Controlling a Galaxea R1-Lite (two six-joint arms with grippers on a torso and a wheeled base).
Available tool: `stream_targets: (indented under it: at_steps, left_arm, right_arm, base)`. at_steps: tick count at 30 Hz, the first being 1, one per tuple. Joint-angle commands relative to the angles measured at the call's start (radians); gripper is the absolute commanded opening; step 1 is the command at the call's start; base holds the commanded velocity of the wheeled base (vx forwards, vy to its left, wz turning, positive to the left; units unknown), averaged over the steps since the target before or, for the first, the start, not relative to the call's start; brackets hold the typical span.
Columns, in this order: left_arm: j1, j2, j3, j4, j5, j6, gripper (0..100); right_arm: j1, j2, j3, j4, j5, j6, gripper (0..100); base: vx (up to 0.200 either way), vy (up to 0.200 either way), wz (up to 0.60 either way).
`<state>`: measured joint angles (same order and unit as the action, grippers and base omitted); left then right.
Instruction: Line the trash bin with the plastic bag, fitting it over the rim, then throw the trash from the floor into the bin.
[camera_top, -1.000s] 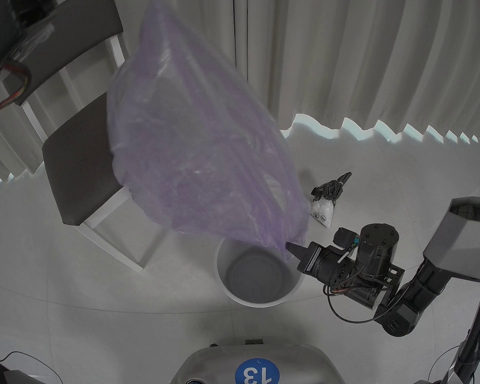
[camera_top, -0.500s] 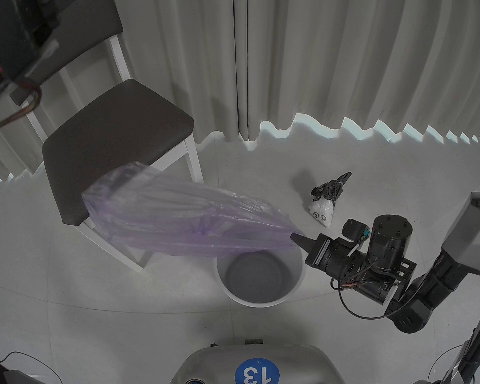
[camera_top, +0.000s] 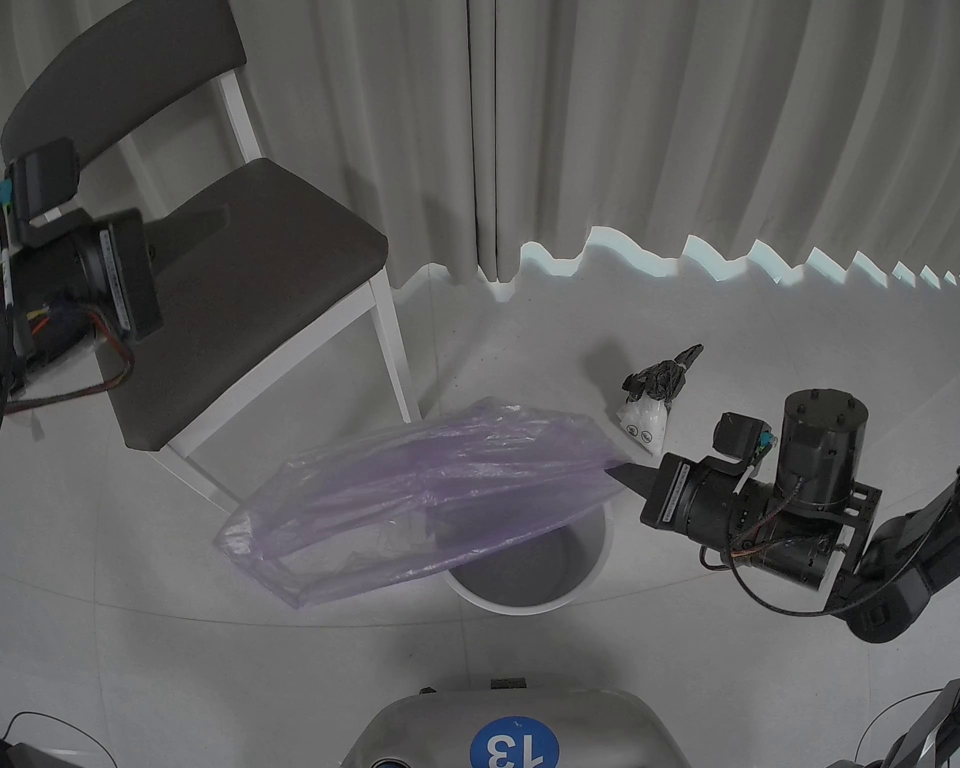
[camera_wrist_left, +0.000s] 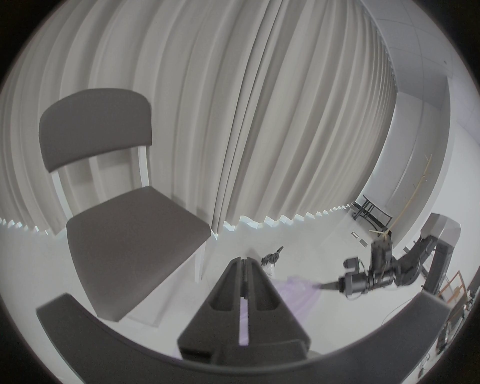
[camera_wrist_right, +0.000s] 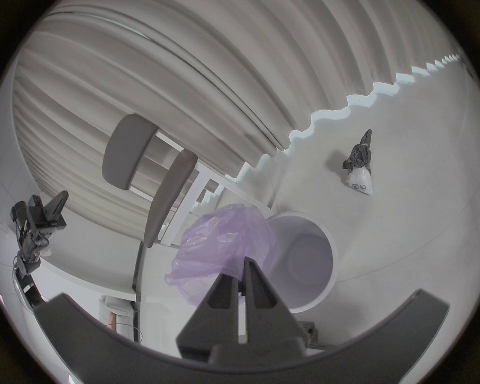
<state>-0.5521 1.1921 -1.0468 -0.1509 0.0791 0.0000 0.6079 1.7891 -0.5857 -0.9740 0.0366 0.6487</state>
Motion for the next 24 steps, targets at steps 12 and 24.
stream_targets:
  at_steps: [12,24]
  left_arm:
    - [-0.015,-0.301,0.468,0.065,-0.055,-0.126,100]
    - [-0.017,-0.404,0.711,0.060,-0.164,-0.104,100]
  right_arm:
    - [0.020,-0.205,-0.491,0.633,-0.024,-0.103,0]
    - [0.078,-0.160,-0.810,0.902,-0.116,-0.231,0]
  base:
    - [0.000,0.000,0.00]
    - [0.000,0.000,0.00]
